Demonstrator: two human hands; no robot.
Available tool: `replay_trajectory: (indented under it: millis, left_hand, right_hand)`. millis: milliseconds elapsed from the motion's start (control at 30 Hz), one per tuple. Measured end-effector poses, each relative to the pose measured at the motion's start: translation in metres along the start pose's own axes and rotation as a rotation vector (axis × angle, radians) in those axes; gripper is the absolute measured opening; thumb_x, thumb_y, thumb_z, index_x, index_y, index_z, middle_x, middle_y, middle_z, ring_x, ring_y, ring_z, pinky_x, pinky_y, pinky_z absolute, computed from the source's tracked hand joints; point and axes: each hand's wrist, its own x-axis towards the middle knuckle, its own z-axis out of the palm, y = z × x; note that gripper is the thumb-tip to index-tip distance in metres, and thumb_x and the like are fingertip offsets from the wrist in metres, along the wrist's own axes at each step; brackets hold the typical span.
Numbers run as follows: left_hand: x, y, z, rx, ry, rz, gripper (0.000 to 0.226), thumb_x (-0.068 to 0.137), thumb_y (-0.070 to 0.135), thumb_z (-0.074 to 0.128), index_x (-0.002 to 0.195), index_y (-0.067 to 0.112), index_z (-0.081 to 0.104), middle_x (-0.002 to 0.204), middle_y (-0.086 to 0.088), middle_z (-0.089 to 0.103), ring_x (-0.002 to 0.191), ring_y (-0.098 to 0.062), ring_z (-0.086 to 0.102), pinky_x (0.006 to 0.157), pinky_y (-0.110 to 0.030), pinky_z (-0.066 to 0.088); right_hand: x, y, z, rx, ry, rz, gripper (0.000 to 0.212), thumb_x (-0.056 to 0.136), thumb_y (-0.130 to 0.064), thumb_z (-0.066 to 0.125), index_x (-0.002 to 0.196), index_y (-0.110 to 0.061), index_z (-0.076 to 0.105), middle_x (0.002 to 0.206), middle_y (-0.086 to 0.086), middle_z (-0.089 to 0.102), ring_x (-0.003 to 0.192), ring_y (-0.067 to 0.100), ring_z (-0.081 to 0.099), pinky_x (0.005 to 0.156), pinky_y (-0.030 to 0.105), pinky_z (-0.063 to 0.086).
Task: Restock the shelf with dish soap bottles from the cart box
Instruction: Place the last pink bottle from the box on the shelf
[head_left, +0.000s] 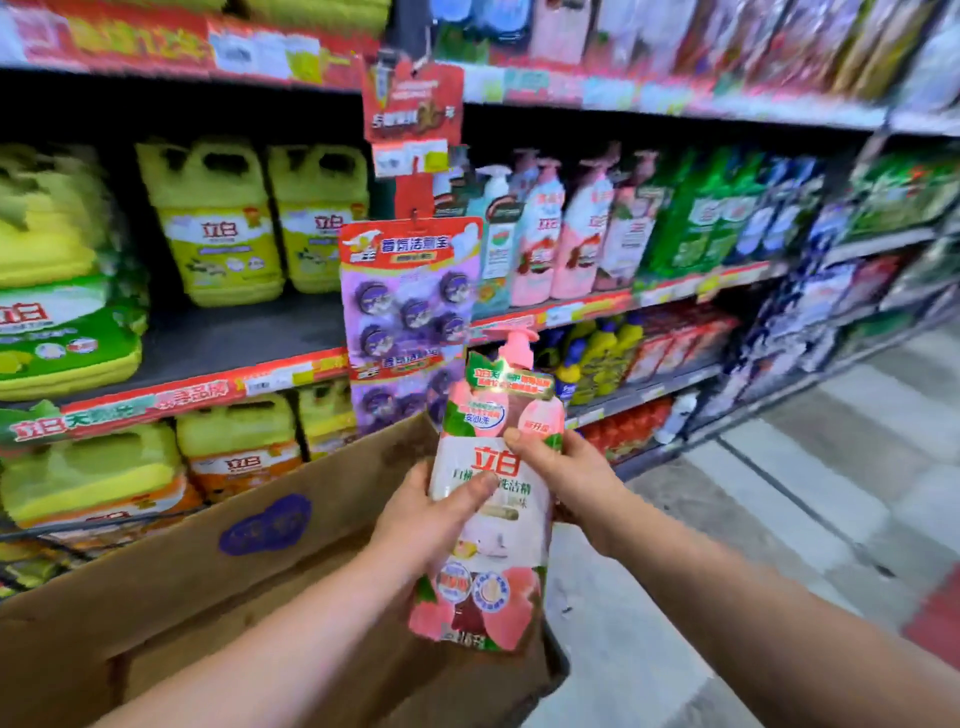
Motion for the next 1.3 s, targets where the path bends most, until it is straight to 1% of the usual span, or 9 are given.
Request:
replay_trajectory:
  millis: [67, 167, 333, 600, 733, 967, 1100, 1233, 1300]
  left_hand:
    - [-0.010, 0.020, 0.064, 0.023, -0.077, 0.038, 0.037, 0.069, 0.051, 0.072, 0.097, 0.031, 0.057, 0.082, 0.017, 0.065, 0.068, 0.000, 0.066, 0.057, -0.018, 0.049]
    - [-0.025, 0.041, 0.147, 0.002, -0.166, 0.074, 0.042, 0.071, 0.046, 0.074, 0.104, 0.027, 0.057, 0.096, 0.007, 0.069, 0.084, -0.013, 0.068, 0.080, -0.029, 0.054]
    - [-0.046, 0.061, 0.257, -0.026, -0.310, 0.107, 0.044, 0.073, 0.044, 0.074, 0.109, 0.024, 0.059, 0.100, 0.003, 0.072, 0.089, -0.017, 0.069, 0.089, -0.038, 0.053]
    - [-0.041, 0.085, 0.348, 0.061, -0.423, 0.146, 0.048, 0.071, 0.050, 0.072, 0.111, 0.027, 0.058, 0.100, 0.005, 0.070, 0.085, -0.013, 0.069, 0.079, -0.030, 0.054]
    - [-0.013, 0.092, 0.386, 0.049, -0.490, 0.118, 0.047, 0.072, 0.046, 0.073, 0.111, 0.028, 0.057, 0.102, 0.003, 0.070, 0.088, -0.017, 0.069, 0.083, -0.035, 0.055]
    - [0.076, 0.120, 0.454, 0.011, -0.574, 0.140, 0.048, 0.072, 0.051, 0.072, 0.113, 0.031, 0.057, 0.098, 0.014, 0.067, 0.082, -0.001, 0.065, 0.058, -0.013, 0.047]
    - [0.145, 0.147, 0.484, 0.030, -0.562, 0.164, 0.045, 0.072, 0.051, 0.072, 0.111, 0.032, 0.058, 0.095, 0.017, 0.066, 0.085, -0.002, 0.065, 0.068, -0.017, 0.050]
    - [0.209, 0.173, 0.499, 0.094, -0.518, 0.182, 0.039, 0.068, 0.057, 0.070, 0.096, 0.036, 0.054, 0.087, 0.023, 0.062, 0.075, 0.006, 0.058, 0.059, -0.012, 0.044]
    - [0.236, 0.178, 0.502, 0.101, -0.500, 0.186, 0.046, 0.066, 0.058, 0.071, 0.102, 0.034, 0.055, 0.096, 0.016, 0.066, 0.079, 0.002, 0.061, 0.065, -0.014, 0.047]
  right_hand:
    - [-0.018, -0.006, -0.068, 0.020, 0.072, -0.042, 0.041, 0.077, -0.031, 0.075, 0.111, -0.014, 0.059, 0.102, 0.006, 0.073, 0.086, 0.019, 0.071, 0.067, 0.029, 0.056]
    - [-0.037, -0.008, -0.152, 0.022, 0.158, -0.079, 0.034, 0.078, -0.031, 0.074, 0.105, -0.017, 0.060, 0.098, 0.005, 0.074, 0.076, 0.015, 0.072, 0.056, 0.024, 0.056]
    - [-0.065, -0.006, -0.259, 0.030, 0.279, -0.113, 0.039, 0.077, -0.033, 0.075, 0.108, -0.016, 0.062, 0.094, 0.004, 0.075, 0.074, 0.015, 0.072, 0.057, 0.025, 0.055]
    - [-0.065, 0.005, -0.354, 0.119, 0.372, -0.127, 0.026, 0.077, -0.033, 0.073, 0.096, -0.021, 0.060, 0.075, -0.004, 0.076, 0.065, 0.013, 0.073, 0.049, 0.023, 0.054]
    - [-0.042, 0.005, -0.387, 0.127, 0.411, -0.109, 0.029, 0.077, -0.036, 0.073, 0.099, -0.022, 0.059, 0.074, -0.004, 0.076, 0.065, 0.014, 0.073, 0.048, 0.024, 0.054]
    - [0.042, -0.023, -0.448, 0.054, 0.475, -0.098, 0.046, 0.073, -0.042, 0.075, 0.109, -0.018, 0.059, 0.081, 0.000, 0.077, 0.069, 0.018, 0.074, 0.050, 0.027, 0.055]
    - [0.108, -0.052, -0.474, 0.017, 0.469, -0.079, 0.055, 0.071, -0.044, 0.075, 0.114, -0.015, 0.055, 0.085, 0.002, 0.077, 0.073, 0.021, 0.074, 0.060, 0.034, 0.059]
    - [0.171, -0.077, -0.488, 0.026, 0.422, -0.108, 0.039, 0.075, -0.040, 0.072, 0.103, -0.016, 0.060, 0.079, 0.001, 0.077, 0.068, 0.019, 0.073, 0.051, 0.028, 0.056]
    - [0.198, -0.086, -0.493, 0.038, 0.380, -0.102, 0.036, 0.076, -0.037, 0.072, 0.102, -0.015, 0.061, 0.082, 0.004, 0.077, 0.071, 0.021, 0.074, 0.055, 0.030, 0.057]
